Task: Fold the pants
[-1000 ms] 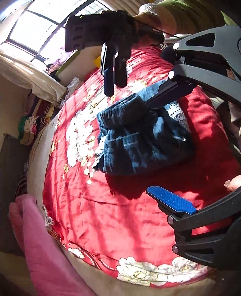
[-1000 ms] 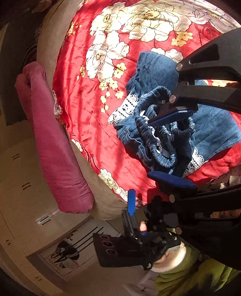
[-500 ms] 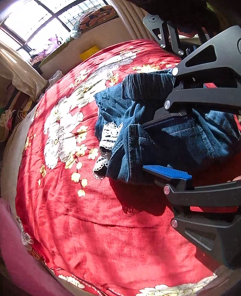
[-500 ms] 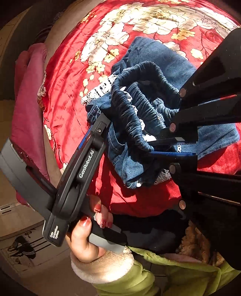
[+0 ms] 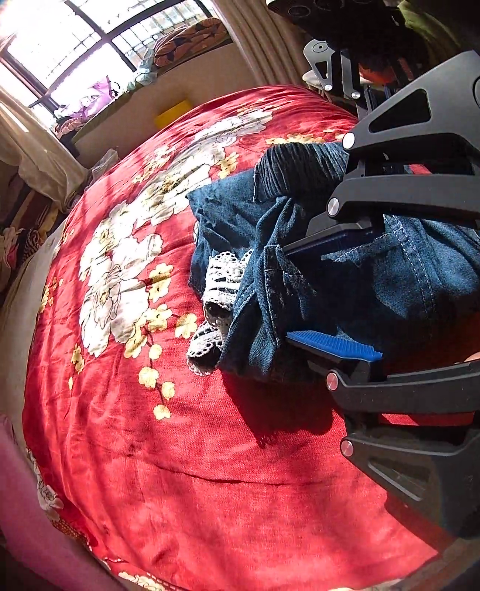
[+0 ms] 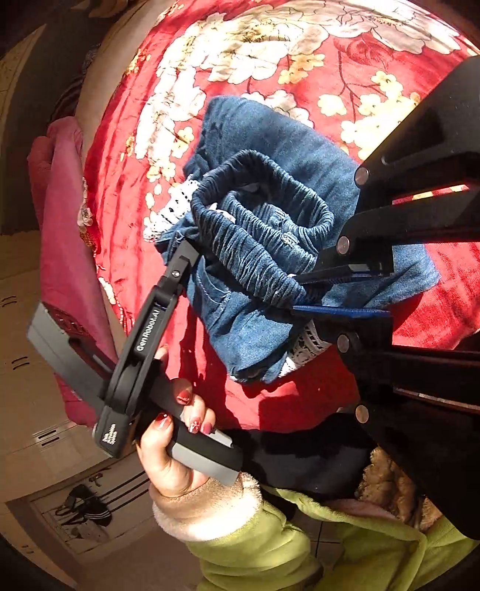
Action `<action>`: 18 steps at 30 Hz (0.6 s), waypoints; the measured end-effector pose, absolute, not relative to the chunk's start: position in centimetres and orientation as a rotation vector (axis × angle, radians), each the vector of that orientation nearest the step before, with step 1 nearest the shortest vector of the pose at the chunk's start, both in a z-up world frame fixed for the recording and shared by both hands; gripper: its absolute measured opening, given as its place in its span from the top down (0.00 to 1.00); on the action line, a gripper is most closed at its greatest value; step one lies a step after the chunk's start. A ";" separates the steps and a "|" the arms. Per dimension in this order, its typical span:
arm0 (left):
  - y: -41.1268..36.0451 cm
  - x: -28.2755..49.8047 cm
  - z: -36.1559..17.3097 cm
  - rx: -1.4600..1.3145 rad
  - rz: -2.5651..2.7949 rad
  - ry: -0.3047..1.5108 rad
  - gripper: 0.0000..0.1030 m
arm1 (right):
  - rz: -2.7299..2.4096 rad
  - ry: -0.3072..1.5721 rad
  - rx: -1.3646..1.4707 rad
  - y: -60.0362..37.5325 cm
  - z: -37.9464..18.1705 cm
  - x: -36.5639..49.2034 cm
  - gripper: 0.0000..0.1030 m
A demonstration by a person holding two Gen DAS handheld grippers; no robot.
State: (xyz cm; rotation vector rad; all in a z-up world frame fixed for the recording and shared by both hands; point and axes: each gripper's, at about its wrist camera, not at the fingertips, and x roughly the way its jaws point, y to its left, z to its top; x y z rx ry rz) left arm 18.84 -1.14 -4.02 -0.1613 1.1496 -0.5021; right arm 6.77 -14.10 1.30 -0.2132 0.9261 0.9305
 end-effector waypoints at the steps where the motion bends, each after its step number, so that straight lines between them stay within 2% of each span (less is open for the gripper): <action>1: -1.1 18.7 -3.7 -0.151 -0.492 1.141 0.58 | 0.940 0.894 -0.222 -14.1 2.2 6.2 0.88; 2: -1.1 18.6 -3.3 -0.143 -0.487 1.128 0.51 | 0.962 0.865 -0.229 -13.9 2.9 5.5 0.88; 5: -0.9 18.3 -2.2 -0.129 -0.483 1.088 0.46 | 1.040 0.790 -0.268 -12.3 4.2 3.8 0.87; 8: -0.7 18.4 -1.7 -0.105 -0.450 1.068 0.38 | 1.090 0.744 -0.384 -9.2 3.8 2.8 0.80; 18: -0.9 19.4 -4.8 -0.086 -0.441 1.148 0.37 | 1.023 0.774 -0.617 -3.1 0.2 5.4 0.76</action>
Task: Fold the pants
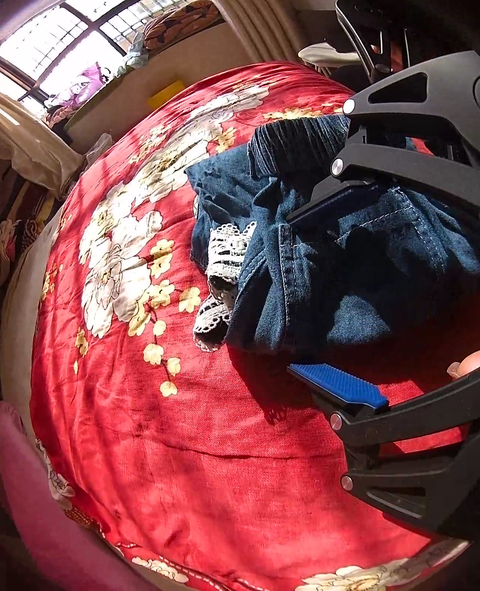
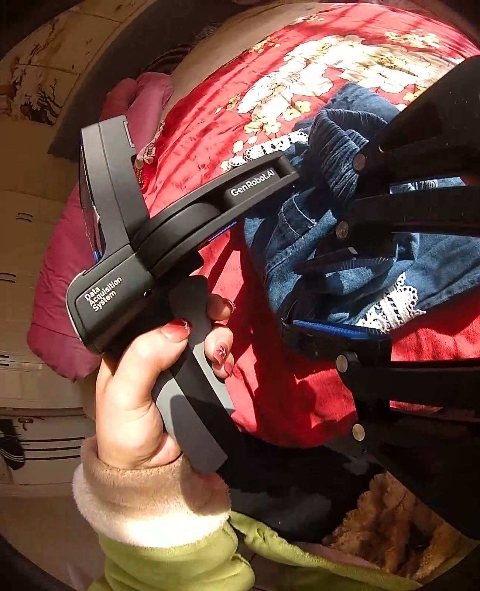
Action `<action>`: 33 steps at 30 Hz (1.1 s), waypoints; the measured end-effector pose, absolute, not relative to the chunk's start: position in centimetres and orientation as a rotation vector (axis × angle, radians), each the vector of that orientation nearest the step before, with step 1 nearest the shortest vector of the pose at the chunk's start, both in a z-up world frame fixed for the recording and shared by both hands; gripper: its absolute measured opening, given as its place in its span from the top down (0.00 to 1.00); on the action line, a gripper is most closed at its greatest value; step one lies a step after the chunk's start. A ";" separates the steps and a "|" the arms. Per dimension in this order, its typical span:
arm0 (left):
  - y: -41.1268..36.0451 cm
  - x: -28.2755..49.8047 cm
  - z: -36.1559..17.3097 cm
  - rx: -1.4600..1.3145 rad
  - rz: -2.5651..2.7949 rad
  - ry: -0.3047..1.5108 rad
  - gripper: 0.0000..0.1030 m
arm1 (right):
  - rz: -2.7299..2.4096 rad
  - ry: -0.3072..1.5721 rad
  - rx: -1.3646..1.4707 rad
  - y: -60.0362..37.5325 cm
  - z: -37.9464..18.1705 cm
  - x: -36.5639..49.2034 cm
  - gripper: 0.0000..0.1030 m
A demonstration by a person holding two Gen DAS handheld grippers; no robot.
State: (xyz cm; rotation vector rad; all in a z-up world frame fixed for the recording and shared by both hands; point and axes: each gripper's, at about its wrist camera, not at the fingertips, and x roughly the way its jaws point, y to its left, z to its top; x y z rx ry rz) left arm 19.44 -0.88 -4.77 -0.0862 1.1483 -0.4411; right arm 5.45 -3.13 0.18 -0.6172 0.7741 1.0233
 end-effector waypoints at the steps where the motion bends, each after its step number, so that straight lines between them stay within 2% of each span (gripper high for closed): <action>1: -0.9 19.6 -5.0 -0.092 -0.440 1.152 0.37 | 1.048 0.797 -0.609 -2.9 -0.2 5.6 0.77; 2: -0.8 19.7 -5.2 -0.098 -0.439 1.156 0.37 | 1.075 0.825 -0.608 -2.8 -0.5 5.6 0.78; 3: -0.8 19.8 -5.3 -0.104 -0.441 1.159 0.37 | 1.104 0.857 -0.618 -2.7 -0.8 5.4 0.88; 4: -0.8 19.9 -5.4 -0.106 -0.444 1.162 0.37 | 1.127 0.870 -0.638 -2.7 -1.0 5.0 0.93; 6: -0.9 20.0 -5.5 -0.099 -0.447 1.161 0.36 | 1.179 0.885 -0.665 -3.2 -0.8 3.7 0.95; 7: -1.0 20.0 -5.5 -0.095 -0.448 1.159 0.35 | 1.213 0.896 -0.671 -3.6 -0.8 3.1 1.00; 12: -1.1 20.2 -5.8 -0.095 -0.442 1.149 0.35 | 1.159 0.971 -0.678 -4.4 -2.8 1.5 1.00; 14: -1.2 20.1 -5.7 -0.089 -0.439 1.143 0.35 | 1.149 0.910 -0.590 -5.1 -1.7 1.6 1.00; 15: -1.2 20.1 -5.7 -0.083 -0.438 1.139 0.35 | 1.151 0.869 -0.537 -5.4 -0.7 1.6 0.99; 17: -1.3 20.0 -5.6 -0.076 -0.436 1.137 0.35 | 1.114 0.781 -0.490 -5.8 0.9 2.1 0.86; 18: -1.3 20.0 -5.6 -0.073 -0.434 1.137 0.35 | 1.093 0.746 -0.498 -5.8 1.2 2.4 0.69; 19: -1.4 20.0 -5.5 -0.068 -0.432 1.136 0.35 | 1.077 0.723 -0.511 -5.7 1.3 2.7 0.59; 23: -1.7 19.9 -5.3 -0.040 -0.421 1.125 0.36 | 1.038 0.751 -0.598 -4.0 -0.2 3.9 0.58; 24: -1.8 19.9 -5.2 -0.034 -0.419 1.122 0.36 | 1.019 0.786 -0.613 -3.7 -0.8 4.4 0.63; 25: -1.8 19.9 -5.2 -0.030 -0.416 1.120 0.36 | 1.012 0.821 -0.610 -3.5 -1.4 4.8 0.75; 27: -1.9 19.8 -5.2 -0.020 -0.418 1.117 0.35 | 1.047 0.876 -0.580 -3.5 -1.9 4.7 0.90; 33: -2.1 19.8 -5.3 -0.003 -0.429 1.112 0.29 | 1.066 0.946 -0.580 -4.9 -3.7 4.1 0.92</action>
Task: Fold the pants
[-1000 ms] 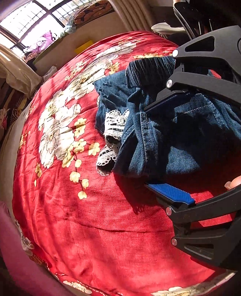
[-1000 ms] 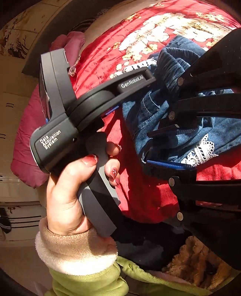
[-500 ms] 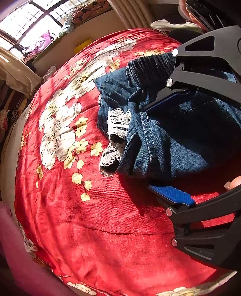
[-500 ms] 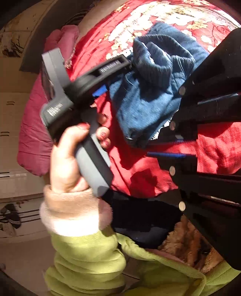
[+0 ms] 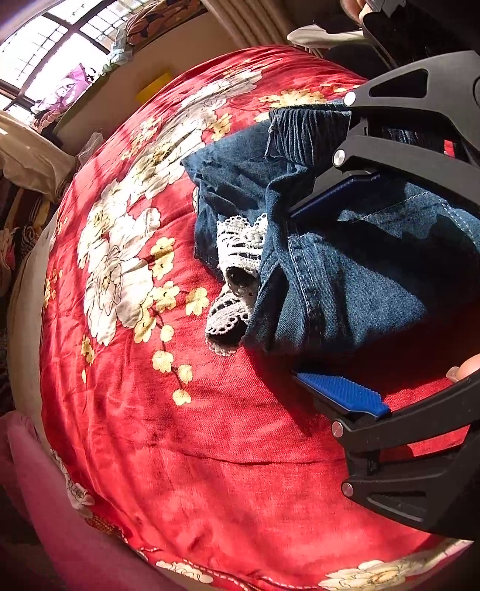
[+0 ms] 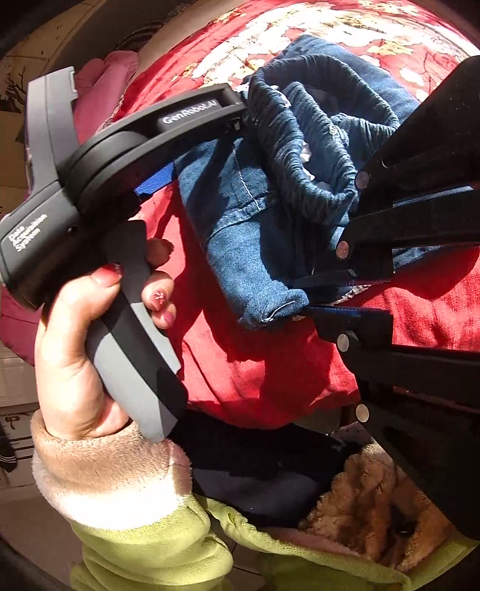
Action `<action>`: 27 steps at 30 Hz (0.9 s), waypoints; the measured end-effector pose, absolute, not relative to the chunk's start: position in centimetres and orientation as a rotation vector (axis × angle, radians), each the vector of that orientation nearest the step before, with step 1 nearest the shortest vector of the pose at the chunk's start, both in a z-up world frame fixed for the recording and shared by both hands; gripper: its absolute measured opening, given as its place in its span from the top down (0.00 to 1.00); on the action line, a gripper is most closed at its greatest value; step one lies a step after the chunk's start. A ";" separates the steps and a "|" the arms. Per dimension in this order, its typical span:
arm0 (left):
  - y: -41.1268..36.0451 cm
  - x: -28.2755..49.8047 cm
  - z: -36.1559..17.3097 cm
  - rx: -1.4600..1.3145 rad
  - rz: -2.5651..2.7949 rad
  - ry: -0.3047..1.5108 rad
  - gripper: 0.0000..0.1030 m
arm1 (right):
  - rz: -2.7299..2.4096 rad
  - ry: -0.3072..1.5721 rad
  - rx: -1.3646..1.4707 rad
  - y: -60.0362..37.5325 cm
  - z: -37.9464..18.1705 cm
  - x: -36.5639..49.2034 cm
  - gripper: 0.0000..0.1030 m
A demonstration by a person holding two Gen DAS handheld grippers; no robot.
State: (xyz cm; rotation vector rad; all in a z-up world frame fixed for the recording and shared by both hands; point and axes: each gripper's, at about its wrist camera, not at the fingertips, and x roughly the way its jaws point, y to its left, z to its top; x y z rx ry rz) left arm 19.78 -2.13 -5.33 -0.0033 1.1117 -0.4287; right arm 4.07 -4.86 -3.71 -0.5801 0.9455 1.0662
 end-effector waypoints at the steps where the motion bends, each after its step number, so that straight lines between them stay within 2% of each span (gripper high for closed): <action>1: -2.2 19.9 -5.5 -0.011 -0.431 1.117 0.28 | 1.068 0.954 -0.563 -5.0 -4.2 4.2 0.92; 8: -1.9 20.5 -6.8 -0.053 -0.433 1.134 0.21 | 1.070 0.961 -0.448 -6.0 -5.3 5.5 0.92; 12: -2.0 20.3 -6.7 -0.048 -0.420 1.127 0.20 | 1.043 0.954 -0.455 -5.7 -4.3 5.0 0.90; 14: -2.1 20.1 -6.4 -0.041 -0.412 1.118 0.20 | 1.035 0.947 -0.448 -5.4 -3.5 4.7 0.87; 16: -2.1 20.0 -6.1 -0.038 -0.408 1.114 0.20 | 1.031 0.945 -0.442 -5.8 -3.0 4.5 0.78; 19: -2.1 20.0 -6.0 -0.038 -0.403 1.113 0.20 | 1.030 0.940 -0.436 -6.0 -2.3 3.8 0.69; 24: -1.9 19.7 -5.6 -0.051 -0.408 1.108 0.20 | 1.032 0.917 -0.331 -7.4 0.2 3.5 0.66; 27: -1.3 19.5 -5.0 -0.081 -0.416 1.103 0.20 | 1.014 0.885 -0.307 -8.4 1.6 3.3 0.58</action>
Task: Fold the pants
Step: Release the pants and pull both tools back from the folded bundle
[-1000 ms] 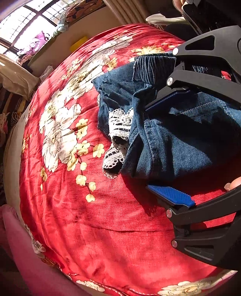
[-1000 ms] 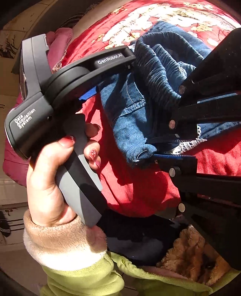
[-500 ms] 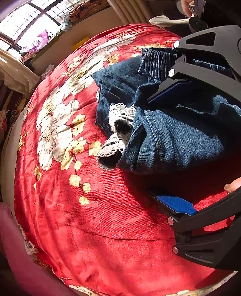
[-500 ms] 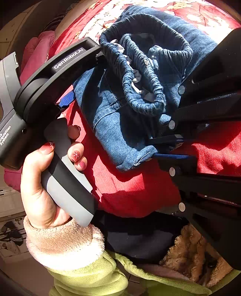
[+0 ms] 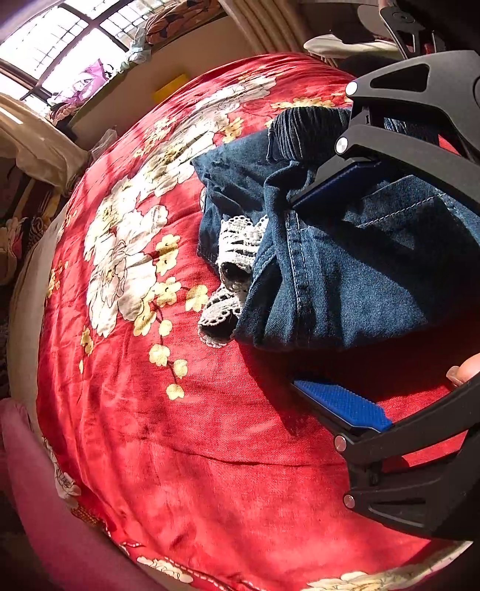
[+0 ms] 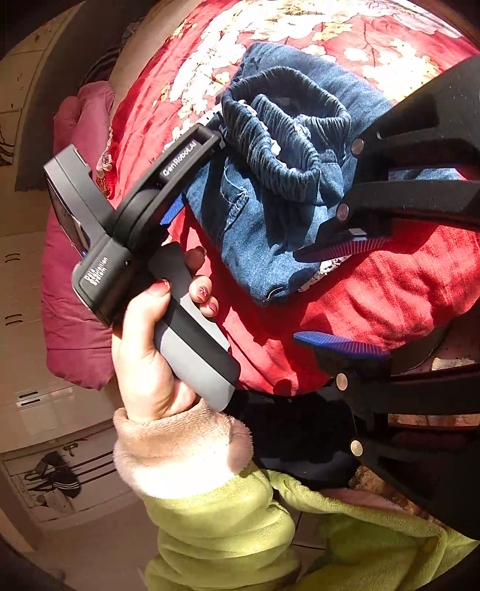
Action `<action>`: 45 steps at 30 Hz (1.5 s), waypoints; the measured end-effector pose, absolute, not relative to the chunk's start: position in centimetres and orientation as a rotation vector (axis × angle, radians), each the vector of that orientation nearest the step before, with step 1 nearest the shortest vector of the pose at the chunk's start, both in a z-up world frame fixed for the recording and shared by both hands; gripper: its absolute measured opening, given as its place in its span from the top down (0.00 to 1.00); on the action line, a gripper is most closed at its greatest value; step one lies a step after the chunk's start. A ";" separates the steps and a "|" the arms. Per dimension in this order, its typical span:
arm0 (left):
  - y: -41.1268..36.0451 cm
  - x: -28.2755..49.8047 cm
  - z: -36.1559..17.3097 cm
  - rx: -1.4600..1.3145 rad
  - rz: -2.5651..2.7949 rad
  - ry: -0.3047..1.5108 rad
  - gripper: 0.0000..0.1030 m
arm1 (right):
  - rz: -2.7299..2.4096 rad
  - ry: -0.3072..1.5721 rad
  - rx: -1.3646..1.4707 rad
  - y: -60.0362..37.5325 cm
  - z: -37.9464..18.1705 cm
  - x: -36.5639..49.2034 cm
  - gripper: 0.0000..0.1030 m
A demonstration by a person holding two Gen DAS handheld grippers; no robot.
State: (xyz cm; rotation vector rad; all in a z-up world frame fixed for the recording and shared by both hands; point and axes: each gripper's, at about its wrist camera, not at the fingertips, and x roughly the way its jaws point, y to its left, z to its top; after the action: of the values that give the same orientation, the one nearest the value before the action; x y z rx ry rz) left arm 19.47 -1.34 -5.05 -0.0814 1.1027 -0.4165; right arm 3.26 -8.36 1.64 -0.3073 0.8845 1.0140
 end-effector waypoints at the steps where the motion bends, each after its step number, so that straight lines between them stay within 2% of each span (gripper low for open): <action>1: -1.2 19.3 -4.8 -0.092 -0.424 1.099 0.20 | 1.004 0.875 -0.301 -8.6 1.9 3.0 0.56; 7: 0.3 18.0 -2.7 -0.146 -0.432 1.052 0.18 | 0.974 0.845 -0.247 -9.8 2.9 3.1 0.48; 18: 3.1 14.2 -0.7 -0.184 -0.391 0.990 0.10 | 0.904 0.834 -0.202 -12.1 3.3 2.5 0.43; 22: 3.6 12.5 -1.0 -0.181 -0.365 0.981 0.10 | 0.821 0.825 -0.162 -14.1 3.6 2.7 0.39; 33: 1.5 10.2 -4.8 -0.081 -0.305 1.032 0.10 | 0.606 0.896 0.008 -19.7 1.7 4.3 0.38; 45: 1.8 8.0 -3.3 -0.076 -0.292 0.993 0.09 | 0.511 0.918 0.097 -21.5 0.8 5.1 0.21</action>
State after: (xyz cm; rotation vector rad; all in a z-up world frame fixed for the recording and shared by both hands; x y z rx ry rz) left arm 8.01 1.81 -3.33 -0.0756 0.9926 -0.2924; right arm 5.07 -21.51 0.84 0.0971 0.9181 0.5112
